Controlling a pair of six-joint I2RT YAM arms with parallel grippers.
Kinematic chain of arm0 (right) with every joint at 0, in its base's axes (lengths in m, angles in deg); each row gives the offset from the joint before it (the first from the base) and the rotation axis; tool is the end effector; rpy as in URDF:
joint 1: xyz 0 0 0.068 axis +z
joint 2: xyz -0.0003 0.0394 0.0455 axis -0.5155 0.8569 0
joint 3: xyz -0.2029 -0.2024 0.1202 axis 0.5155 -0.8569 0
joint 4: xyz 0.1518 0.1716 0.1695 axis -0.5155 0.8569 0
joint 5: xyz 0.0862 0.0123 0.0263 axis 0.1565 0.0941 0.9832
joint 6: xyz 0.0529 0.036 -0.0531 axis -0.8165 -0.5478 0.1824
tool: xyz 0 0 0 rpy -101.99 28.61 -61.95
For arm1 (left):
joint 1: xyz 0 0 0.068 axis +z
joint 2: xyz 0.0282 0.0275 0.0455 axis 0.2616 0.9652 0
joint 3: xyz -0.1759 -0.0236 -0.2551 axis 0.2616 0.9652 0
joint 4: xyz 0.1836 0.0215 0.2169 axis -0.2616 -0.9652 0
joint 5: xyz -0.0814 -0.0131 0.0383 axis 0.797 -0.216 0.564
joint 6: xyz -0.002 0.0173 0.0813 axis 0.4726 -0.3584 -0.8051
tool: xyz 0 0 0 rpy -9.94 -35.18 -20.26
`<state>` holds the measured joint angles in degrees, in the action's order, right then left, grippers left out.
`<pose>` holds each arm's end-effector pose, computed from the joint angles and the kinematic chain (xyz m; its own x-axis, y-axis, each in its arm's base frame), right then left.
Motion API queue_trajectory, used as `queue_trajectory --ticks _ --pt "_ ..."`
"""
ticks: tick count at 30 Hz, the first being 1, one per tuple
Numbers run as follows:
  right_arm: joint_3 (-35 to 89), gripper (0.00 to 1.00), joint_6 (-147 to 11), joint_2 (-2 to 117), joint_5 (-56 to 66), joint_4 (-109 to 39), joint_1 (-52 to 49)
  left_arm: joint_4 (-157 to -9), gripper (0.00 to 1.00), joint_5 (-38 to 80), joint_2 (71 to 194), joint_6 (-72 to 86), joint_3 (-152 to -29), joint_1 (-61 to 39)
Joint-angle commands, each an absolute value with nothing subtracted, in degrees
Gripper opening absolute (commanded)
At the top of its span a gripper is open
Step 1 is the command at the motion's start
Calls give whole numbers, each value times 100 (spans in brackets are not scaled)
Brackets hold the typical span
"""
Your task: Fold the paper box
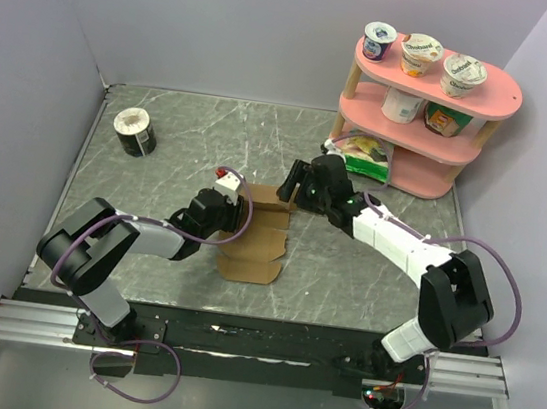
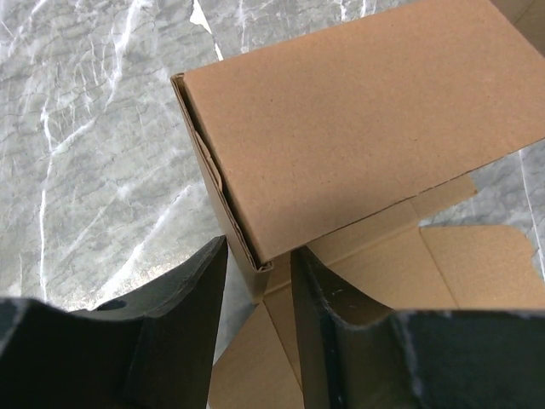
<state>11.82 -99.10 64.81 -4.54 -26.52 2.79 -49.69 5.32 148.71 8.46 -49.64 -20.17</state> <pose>0.3289 0.2177 0.2557 -0.7233 0.2516 -0.6430 -0.1180 0.8725 0.4741 0.2889 -0.1931 0.1524 -0.4339 0.0399 -0.9001 0.3900 0.9089 -0.1478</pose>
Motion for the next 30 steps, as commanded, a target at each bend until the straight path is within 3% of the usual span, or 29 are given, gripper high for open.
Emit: queue_trajectory --ticks 1,16,24,30 --pt "1646 79 -9688 6346 -473 -2420 280 -4865 41 397 14822 751 -5136 -2061" --pt "2281 77 -9837 7409 258 -2174 298 -4874 40 397 14821 733 -5153 -2078" --pt "2070 76 -10048 7506 680 -2815 298 -4883 40 379 14839 715 -5171 -2105" --pt "2334 78 -9750 7568 4 -2104 298 -4927 40 318 14839 680 -5180 -2114"
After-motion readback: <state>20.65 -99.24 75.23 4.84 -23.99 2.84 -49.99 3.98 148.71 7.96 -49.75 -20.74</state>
